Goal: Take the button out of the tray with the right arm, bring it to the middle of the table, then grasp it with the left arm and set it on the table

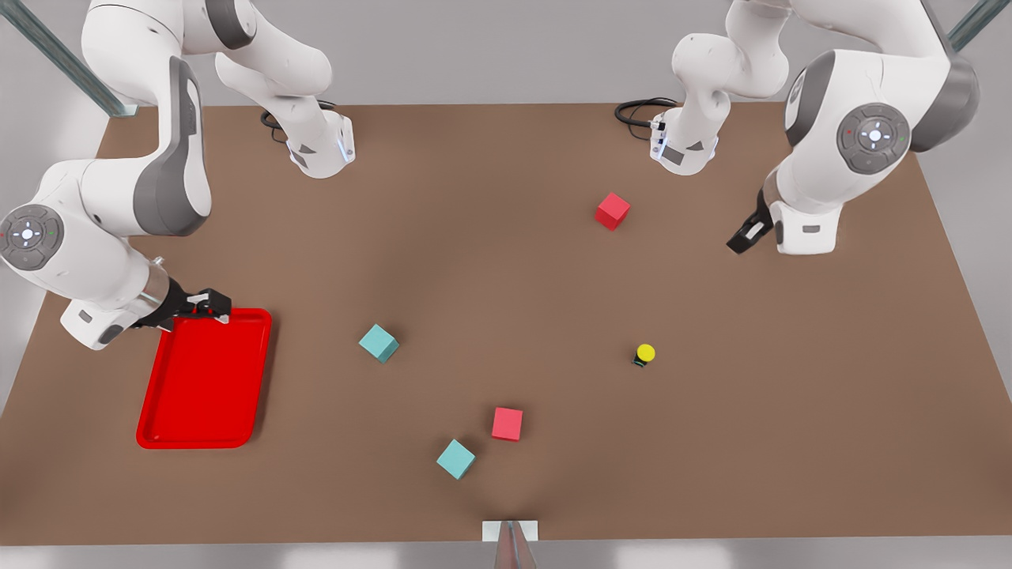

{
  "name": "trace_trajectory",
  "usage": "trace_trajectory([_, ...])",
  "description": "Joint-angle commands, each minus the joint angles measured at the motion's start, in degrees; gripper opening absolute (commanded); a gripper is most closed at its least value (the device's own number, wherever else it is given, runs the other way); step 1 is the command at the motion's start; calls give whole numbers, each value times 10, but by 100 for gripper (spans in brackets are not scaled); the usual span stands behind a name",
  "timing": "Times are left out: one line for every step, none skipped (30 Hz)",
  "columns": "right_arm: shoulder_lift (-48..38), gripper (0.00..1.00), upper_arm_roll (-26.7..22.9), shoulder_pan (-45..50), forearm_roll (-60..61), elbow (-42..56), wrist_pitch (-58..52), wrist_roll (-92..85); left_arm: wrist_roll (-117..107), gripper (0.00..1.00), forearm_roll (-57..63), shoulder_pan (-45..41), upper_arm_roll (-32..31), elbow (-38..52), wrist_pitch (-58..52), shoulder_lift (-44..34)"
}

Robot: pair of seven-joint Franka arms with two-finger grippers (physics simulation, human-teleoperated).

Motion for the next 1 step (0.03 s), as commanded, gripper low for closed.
trace_trajectory([-1,100,0,0,-1,0,0,-1,646,100,-2,0,0,-1,-1,-1])
